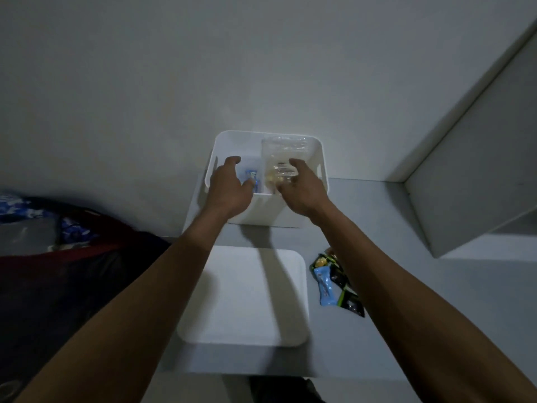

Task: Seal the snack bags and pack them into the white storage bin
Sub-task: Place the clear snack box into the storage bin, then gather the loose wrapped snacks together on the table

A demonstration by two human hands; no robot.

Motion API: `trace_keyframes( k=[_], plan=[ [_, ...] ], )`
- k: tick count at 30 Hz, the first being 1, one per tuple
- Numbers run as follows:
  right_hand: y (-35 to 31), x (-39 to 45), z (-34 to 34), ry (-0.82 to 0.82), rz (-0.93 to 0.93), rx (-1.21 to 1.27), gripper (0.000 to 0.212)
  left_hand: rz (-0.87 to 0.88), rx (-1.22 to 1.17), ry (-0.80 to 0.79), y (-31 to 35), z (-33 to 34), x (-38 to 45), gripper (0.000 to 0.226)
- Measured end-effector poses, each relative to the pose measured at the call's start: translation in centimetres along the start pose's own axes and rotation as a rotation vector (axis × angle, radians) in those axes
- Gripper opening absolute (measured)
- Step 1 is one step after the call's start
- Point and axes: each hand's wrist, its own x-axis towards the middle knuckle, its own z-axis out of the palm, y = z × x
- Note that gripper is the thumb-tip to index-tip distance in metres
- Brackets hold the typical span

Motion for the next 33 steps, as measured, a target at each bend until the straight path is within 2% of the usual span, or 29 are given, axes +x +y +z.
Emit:
trace_keyframes(
  k=[6, 12, 16, 20, 22, 24, 26, 33],
  plan=[
    [4.5, -7.7, -5.2, 0.094, 0.061, 0.075, 0.063, 0.003, -0.098, -0.035, 1.0, 3.1, -7.9, 0.059],
    [14.4, -12.9, -9.7, 0.242, 0.192, 0.111, 0.059, 0.018, -0.116, -0.097, 1.6, 9.5, -14.8, 0.059],
    [21.6, -14.4, -10.8, 0.312, 0.267, 0.029, 0.062, 0.004, -0.060, -0.144, 1.4, 15.1, -18.1, 0.061],
    [28.3, -14.7, -10.2, 0.254, 0.269, -0.037, 0.067, 0.008, 0.028, -0.126, 1.2, 21.7, -20.2, 0.060],
    [31.2, -14.4, -9.5, 0.185, 0.264, -0.093, 0.071, -0.001, 0.128, -0.117, 1.3, 24.7, -20.6, 0.061],
    [33.4, -13.7, -8.6, 0.129, 0.250, -0.142, 0.071, 0.060, 0.245, -0.094, 0.7, 27.9, -20.3, 0.061],
    [35.1, -12.7, -7.6, 0.095, 0.203, -0.198, 0.070, 0.094, 0.379, -0.083, -0.2, 31.0, -19.8, 0.059],
    [38.3, -9.2, -4.0, 0.064, 0.087, -0.441, 0.056, -0.014, 0.598, -0.106, -3.2, 37.3, -18.4, 0.064]
  ],
)
